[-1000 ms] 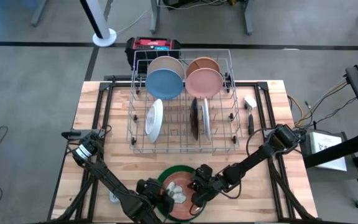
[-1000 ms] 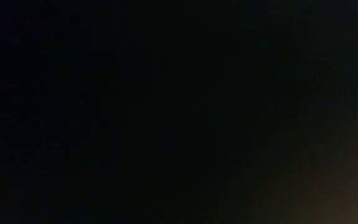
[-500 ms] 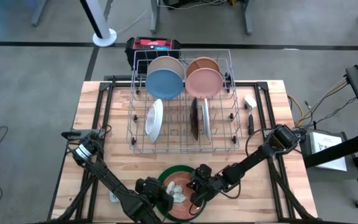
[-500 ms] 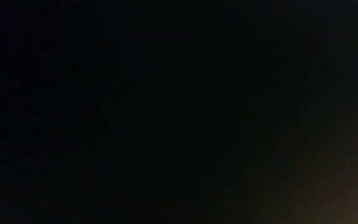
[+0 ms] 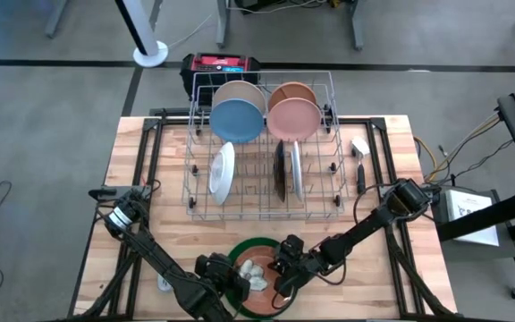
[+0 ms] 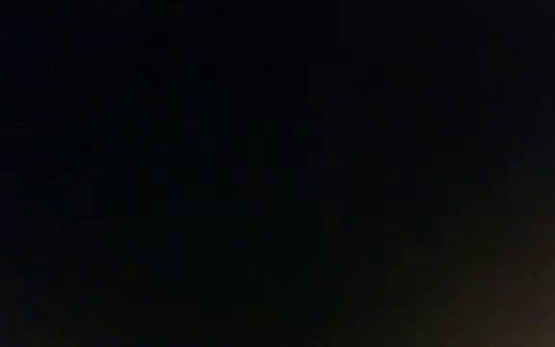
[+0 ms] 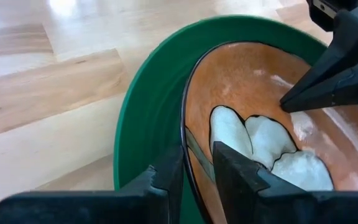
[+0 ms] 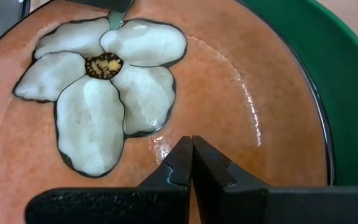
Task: Sort dishes
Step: Put the orange flower patterned plate into the dish rack
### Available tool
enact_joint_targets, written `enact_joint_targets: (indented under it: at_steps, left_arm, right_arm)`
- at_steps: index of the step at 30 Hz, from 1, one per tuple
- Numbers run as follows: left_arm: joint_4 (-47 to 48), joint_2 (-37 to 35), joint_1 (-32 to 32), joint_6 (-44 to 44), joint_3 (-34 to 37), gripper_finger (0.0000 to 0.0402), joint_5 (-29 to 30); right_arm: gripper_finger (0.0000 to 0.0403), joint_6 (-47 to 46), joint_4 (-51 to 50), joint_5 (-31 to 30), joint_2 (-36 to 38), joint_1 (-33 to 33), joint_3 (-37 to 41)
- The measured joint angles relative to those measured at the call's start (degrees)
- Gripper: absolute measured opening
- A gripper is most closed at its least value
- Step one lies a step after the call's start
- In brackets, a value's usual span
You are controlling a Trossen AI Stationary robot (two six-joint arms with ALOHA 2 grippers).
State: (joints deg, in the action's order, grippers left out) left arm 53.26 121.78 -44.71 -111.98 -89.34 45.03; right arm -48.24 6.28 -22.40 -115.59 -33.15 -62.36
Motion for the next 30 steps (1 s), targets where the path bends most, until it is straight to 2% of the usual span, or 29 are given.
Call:
enact_joint_targets:
  at_steps: [10,22,26,30]
  left_arm:
    - [-0.1,-0.1,0.1,0.1,-0.2,0.0074,0.9]
    - [0.6,-0.1,0.0,0.5,-0.2,0.0074,0.9]
    - [0.7,-0.1,0.0,0.5,-0.2,0.0074,-1.5]
    - [0.6,-0.1,0.0,1.4,-0.1,0.0074,-5.4]
  right_arm:
    - [0.0004,5.2,-0.9,1.9,2.8,0.1,0.1]
    - [0.0058,5.4,-2.0,2.0,3.6,0.2,0.0]
    - [0.0073,2.5,-7.3,4.6,5.4,0.3,0.0]
    - [0.0091,-3.0,-18.0,4.7,9.1,0.2,-0.1]
